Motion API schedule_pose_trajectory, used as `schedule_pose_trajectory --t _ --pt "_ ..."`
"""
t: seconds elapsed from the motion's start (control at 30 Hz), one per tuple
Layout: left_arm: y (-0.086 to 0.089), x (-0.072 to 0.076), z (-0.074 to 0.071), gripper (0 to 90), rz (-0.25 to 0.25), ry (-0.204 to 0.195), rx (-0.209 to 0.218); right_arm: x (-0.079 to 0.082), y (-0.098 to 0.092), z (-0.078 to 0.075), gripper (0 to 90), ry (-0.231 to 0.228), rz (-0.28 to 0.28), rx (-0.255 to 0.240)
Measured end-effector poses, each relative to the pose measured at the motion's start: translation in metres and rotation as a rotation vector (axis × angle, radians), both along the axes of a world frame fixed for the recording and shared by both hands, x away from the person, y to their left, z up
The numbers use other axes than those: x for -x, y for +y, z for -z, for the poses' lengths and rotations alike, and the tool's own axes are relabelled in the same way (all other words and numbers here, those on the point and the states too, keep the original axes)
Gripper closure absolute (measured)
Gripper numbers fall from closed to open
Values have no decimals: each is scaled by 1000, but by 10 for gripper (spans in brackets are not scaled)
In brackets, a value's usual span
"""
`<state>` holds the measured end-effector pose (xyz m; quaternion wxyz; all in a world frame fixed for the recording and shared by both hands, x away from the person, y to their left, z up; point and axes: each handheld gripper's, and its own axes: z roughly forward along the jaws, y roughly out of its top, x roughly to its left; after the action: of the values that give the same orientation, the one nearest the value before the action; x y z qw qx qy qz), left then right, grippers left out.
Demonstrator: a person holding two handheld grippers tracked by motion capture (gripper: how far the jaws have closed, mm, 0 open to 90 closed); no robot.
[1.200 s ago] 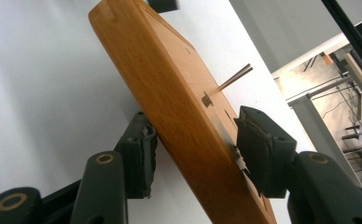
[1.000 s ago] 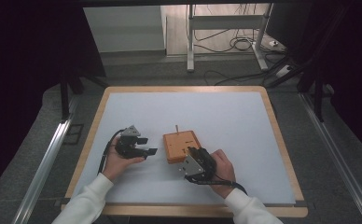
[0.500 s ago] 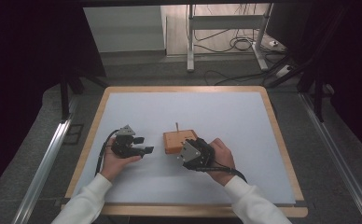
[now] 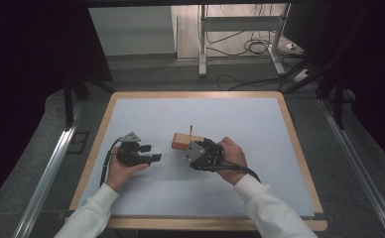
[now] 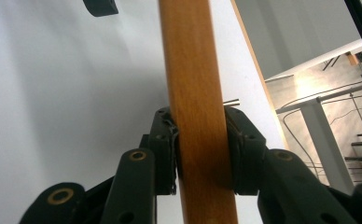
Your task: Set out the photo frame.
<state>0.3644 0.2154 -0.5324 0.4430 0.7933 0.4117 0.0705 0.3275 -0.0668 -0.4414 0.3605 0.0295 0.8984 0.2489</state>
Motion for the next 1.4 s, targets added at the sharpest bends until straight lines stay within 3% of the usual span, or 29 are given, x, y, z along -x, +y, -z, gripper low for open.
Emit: schedule_pose_trajectory --t 0.13,0.23,0.63,0.8,1.07,1.2,1.4 --pt "-1 0 0 324 2 -3 -1 -4 4 -5 694 -7 -5 33" --pt "0 0 0 327 8 -4 -2 -4 5 -9 697 8 -7 20" --pt "-2 1 -1 346 12 -19 -20 25 -4 -36 697 171 -109 -51" --pt "-2 1 -1 344 14 -19 -22 28 -7 -38 693 192 -138 -72" --pt "-1 1 -1 339 16 -17 -19 13 -1 -37 644 213 -104 -133" --pt "-1 1 0 337 17 -15 -17 4 -2 -37 606 202 -69 -158" --pt "-3 1 0 330 19 -11 -16 -12 -7 -36 558 232 -23 -188"
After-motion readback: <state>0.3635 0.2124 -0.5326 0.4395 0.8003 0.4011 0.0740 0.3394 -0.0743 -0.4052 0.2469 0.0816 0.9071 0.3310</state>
